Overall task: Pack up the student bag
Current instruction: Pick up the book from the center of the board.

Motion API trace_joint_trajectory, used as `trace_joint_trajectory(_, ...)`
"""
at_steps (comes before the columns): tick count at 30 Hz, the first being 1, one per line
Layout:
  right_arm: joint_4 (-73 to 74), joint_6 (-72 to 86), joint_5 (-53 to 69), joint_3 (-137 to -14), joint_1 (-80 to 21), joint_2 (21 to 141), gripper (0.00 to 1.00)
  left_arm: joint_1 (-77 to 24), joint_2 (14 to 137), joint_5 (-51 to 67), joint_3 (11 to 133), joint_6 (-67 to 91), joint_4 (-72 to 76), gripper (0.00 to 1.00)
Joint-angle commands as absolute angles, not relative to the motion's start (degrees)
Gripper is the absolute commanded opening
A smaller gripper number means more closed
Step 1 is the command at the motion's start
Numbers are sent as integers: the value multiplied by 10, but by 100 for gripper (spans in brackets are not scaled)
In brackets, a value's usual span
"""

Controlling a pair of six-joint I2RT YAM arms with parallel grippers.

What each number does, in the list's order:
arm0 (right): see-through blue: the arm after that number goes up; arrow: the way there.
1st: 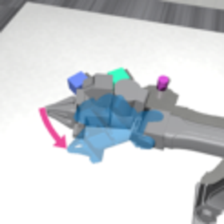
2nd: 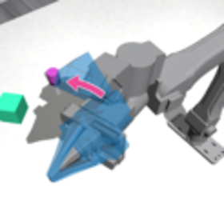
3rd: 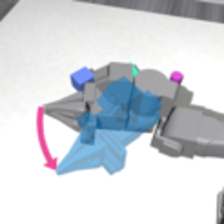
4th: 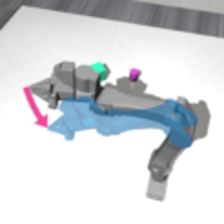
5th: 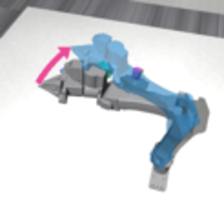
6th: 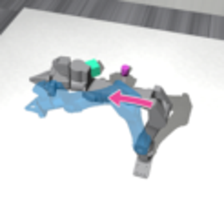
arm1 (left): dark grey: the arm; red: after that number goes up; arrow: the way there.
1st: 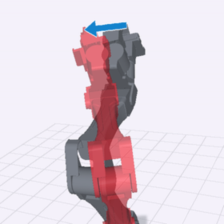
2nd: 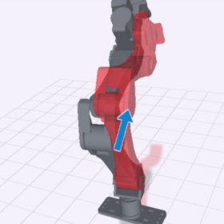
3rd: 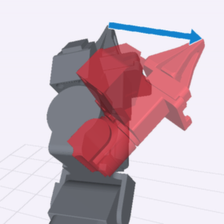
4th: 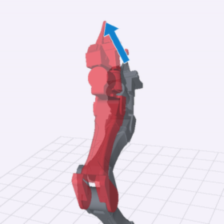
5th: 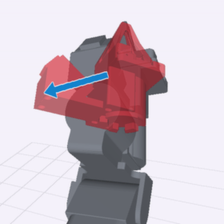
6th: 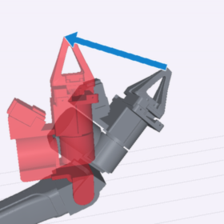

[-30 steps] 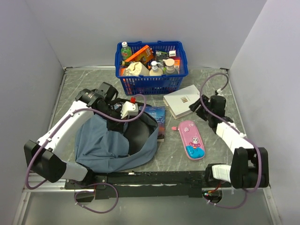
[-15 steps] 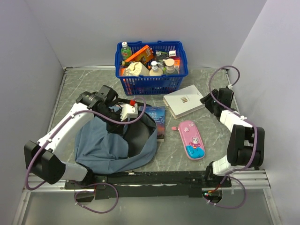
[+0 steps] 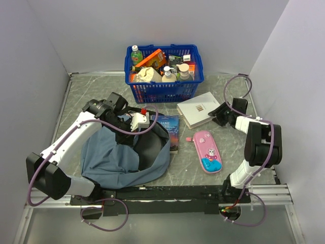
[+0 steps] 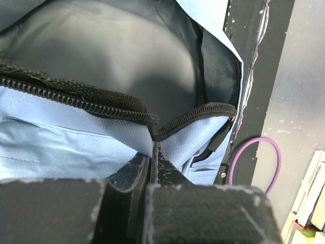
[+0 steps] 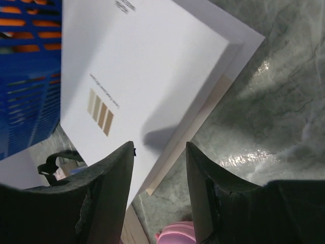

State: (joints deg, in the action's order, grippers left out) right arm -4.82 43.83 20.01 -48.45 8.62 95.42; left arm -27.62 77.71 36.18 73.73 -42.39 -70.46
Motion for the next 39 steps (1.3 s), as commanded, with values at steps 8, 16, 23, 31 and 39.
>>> trace_joint_trajectory(8, -96, 454, 230, -507, 75, 982, 48, -279, 762, 381, 744, -420, -693, 1)
trace_joint_trajectory(16, -140, 469, 237, -512, 56, 1003, 27, -279, 758, 377, 739, -413, -689, 1)
trace_joint_trajectory(23, -180, 487, 235, -481, 50, 967, 2, -278, 756, 380, 738, -407, -686, 1)
trace_joint_trajectory(31, -199, 505, 242, -443, 49, 859, 0, -278, 748, 373, 727, -396, -669, 1)
trace_joint_trajectory(39, -141, 510, 241, -417, 48, 700, 0, -278, 730, 363, 702, -387, -650, 1)
